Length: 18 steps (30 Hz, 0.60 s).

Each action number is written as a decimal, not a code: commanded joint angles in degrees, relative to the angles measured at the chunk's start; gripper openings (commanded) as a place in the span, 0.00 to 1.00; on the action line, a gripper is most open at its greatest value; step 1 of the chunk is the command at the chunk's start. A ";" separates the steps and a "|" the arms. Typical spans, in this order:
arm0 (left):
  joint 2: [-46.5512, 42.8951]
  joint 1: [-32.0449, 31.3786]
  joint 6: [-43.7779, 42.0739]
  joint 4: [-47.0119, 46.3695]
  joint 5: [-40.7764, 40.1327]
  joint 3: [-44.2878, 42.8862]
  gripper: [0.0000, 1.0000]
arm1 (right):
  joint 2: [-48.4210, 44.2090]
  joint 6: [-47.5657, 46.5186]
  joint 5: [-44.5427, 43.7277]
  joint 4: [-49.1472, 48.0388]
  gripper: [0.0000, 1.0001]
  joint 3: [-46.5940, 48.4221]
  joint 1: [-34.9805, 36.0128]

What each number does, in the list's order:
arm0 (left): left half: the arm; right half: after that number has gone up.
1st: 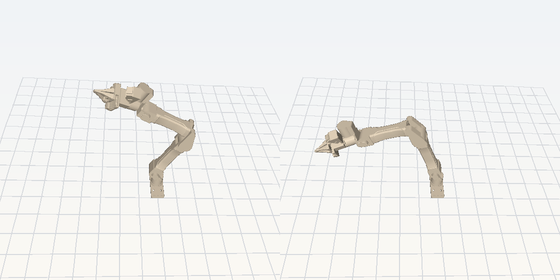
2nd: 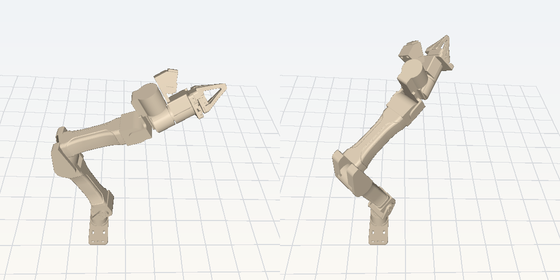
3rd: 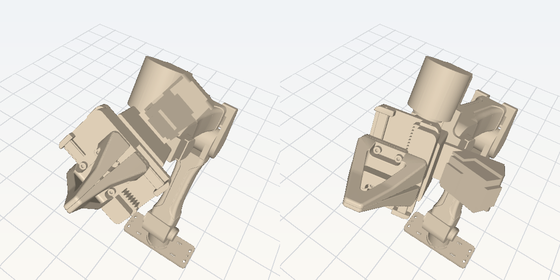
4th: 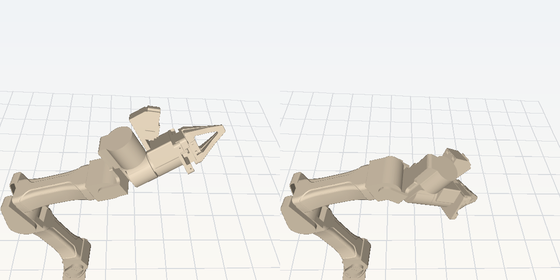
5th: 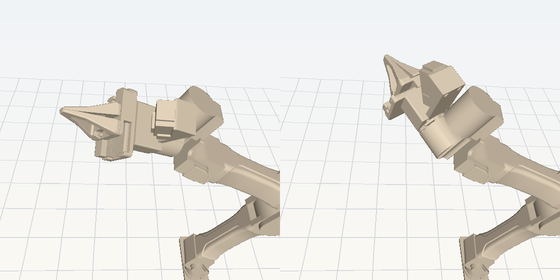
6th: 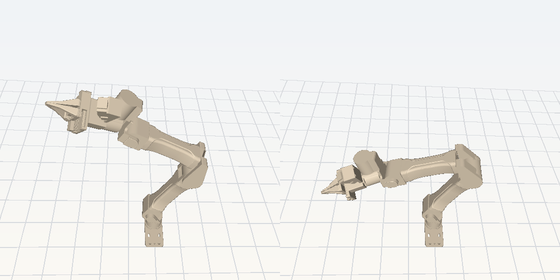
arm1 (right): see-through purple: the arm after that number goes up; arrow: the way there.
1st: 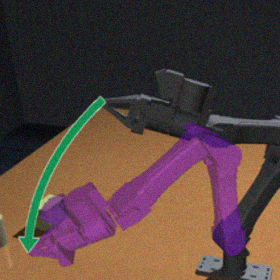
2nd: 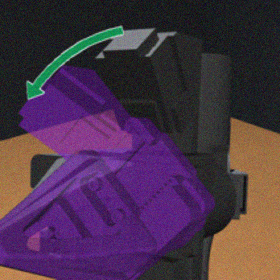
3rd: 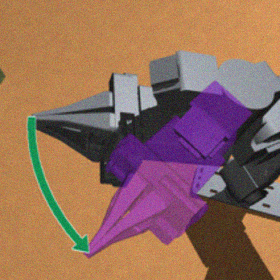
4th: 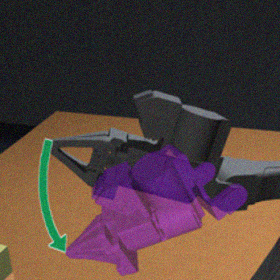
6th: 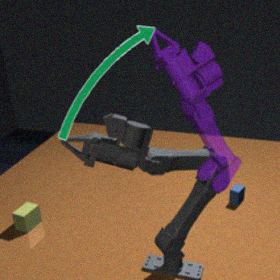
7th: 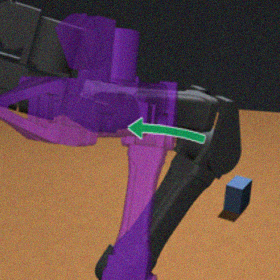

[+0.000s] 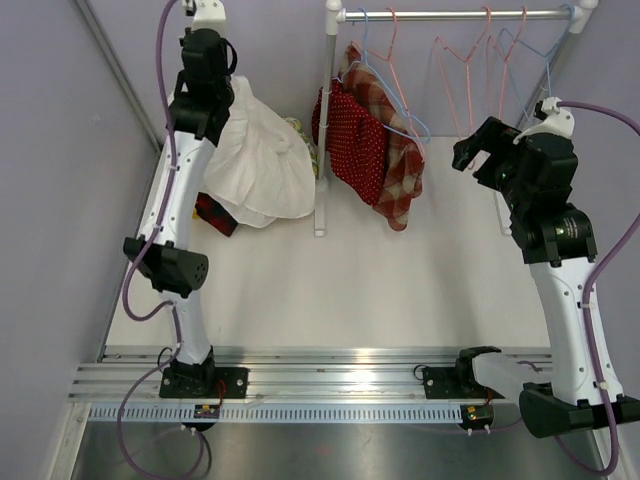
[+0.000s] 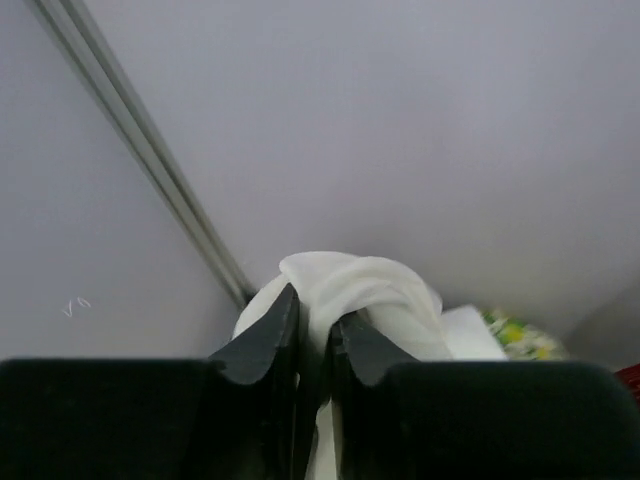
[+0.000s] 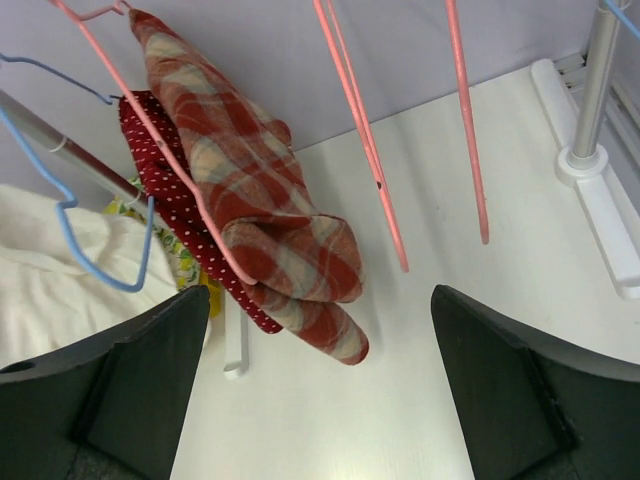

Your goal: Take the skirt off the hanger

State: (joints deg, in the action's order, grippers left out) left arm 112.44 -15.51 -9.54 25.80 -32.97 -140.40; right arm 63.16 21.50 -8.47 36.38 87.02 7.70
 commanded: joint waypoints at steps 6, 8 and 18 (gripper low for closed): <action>11.74 3.03 9.27 6.97 0.20 3.90 0.99 | -3.30 2.58 8.11 -3.07 0.99 0.16 -0.15; 11.92 3.46 12.26 9.78 -0.51 5.48 0.99 | -3.48 1.62 15.47 -5.96 1.00 0.34 -0.15; -12.31 3.38 20.79 14.89 11.85 21.90 0.99 | 10.21 -0.39 21.31 -8.25 0.99 16.57 -0.06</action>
State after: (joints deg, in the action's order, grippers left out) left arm 115.11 -12.36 7.64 42.46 -28.53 -122.67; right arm 68.25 22.90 10.90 31.09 96.73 7.66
